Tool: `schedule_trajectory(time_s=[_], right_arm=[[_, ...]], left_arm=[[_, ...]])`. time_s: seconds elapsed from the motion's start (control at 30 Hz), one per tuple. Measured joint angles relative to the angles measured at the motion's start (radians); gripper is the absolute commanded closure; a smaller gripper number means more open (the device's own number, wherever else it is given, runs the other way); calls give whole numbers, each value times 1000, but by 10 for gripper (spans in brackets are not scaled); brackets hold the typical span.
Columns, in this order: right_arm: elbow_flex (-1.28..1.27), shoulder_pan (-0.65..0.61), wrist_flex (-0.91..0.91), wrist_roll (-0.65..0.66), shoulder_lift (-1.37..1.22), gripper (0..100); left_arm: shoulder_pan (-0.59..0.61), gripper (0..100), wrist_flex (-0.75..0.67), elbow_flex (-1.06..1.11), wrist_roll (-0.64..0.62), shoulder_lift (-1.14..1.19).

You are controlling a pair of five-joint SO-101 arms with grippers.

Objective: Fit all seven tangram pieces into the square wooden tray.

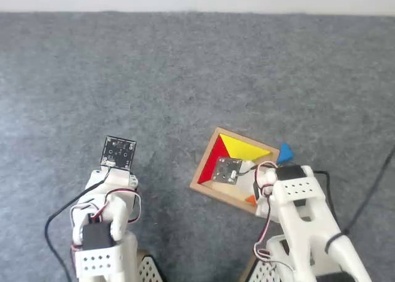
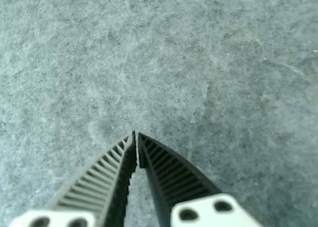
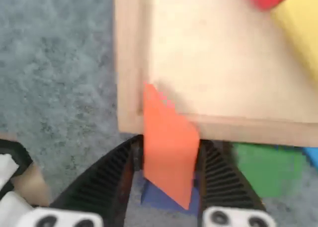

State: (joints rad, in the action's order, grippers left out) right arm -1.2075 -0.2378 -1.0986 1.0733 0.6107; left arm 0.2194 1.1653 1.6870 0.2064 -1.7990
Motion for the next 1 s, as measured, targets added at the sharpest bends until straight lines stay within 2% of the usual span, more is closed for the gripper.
schedule_trajectory(time_s=[0.4,0.63,0.87,0.93,1.0], right_arm=[[189,-3,-118,-92,0,958],[209,52,-20,-117,0,958],[341,222,-5,-321,-2,991],[388,275,-31,-404,-15,991],[431,305,-68,-496,-51,991]], left_arm=[[0,987,0,0,0,0],[0,987,0,0,0,0],[0,968,0,-23,8,0],[-12,943,0,-74,71,0],[-81,908,-29,-127,140,0]])
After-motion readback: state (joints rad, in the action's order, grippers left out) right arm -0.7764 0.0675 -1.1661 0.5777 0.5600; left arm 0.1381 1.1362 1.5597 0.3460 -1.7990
